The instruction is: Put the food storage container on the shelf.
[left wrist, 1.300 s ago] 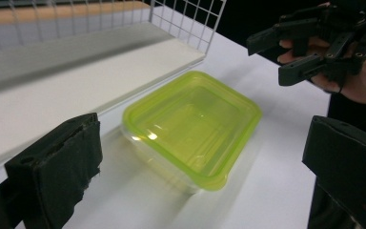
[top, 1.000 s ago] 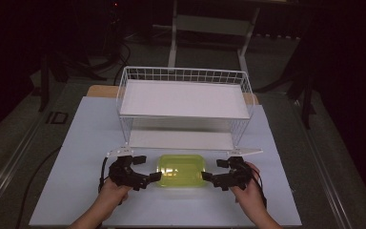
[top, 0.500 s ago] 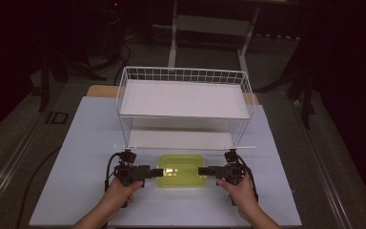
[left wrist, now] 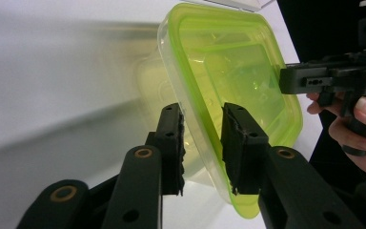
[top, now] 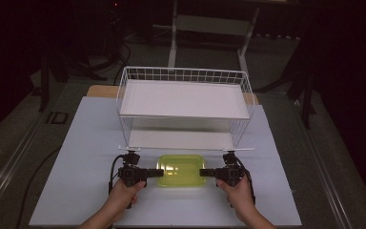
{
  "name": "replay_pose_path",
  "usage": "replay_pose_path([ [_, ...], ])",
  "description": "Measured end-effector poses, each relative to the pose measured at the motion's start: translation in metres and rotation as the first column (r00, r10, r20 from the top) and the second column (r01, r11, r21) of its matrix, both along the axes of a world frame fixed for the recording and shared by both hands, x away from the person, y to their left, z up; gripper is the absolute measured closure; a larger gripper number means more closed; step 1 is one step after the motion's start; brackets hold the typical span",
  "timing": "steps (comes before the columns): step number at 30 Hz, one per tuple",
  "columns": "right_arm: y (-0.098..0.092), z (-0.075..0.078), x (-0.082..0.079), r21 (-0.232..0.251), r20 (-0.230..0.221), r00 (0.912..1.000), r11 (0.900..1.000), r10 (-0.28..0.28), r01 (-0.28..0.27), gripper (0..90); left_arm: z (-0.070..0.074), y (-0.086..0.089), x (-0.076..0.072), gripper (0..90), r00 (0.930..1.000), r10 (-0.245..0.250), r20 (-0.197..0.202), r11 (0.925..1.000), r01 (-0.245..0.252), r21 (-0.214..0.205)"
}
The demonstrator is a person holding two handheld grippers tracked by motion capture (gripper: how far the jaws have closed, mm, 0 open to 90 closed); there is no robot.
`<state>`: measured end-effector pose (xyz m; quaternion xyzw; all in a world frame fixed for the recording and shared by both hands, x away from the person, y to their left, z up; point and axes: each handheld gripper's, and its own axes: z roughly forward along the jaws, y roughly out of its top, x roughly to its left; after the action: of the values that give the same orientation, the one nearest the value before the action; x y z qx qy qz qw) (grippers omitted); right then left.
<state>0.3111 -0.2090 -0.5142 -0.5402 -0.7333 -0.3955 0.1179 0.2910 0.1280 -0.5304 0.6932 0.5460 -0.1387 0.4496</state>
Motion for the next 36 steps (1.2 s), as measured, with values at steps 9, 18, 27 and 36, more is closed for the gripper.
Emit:
replay_pose_path([
  [9,0.0,0.001,-0.005,0.004,0.004,0.9999,0.9999,-0.011,0.011,75.1,0.003,-0.002,-0.008,73.8,0.9995,0.019,0.027,0.9996,-0.019,0.019],
  [18,0.0,0.006,-0.019,0.018,0.004,0.9998,0.9996,-0.021,0.021,79.0,0.01,-0.004,-0.017,78.0,0.9989,0.021,0.042,0.9981,-0.023,0.056],
  [27,0.0,0.03,-0.025,0.013,0.088,0.9958,0.9996,-0.026,0.025,80.1,0.031,-0.005,-0.02,80.5,0.9931,0.048,0.107,0.9984,-0.05,0.024],
  [36,-0.005,0.056,-0.011,0.052,0.161,0.9848,0.997,-0.065,0.057,80.2,0.061,-0.01,-0.002,80.6,0.981,0.073,0.18,0.9966,-0.078,0.024],
])
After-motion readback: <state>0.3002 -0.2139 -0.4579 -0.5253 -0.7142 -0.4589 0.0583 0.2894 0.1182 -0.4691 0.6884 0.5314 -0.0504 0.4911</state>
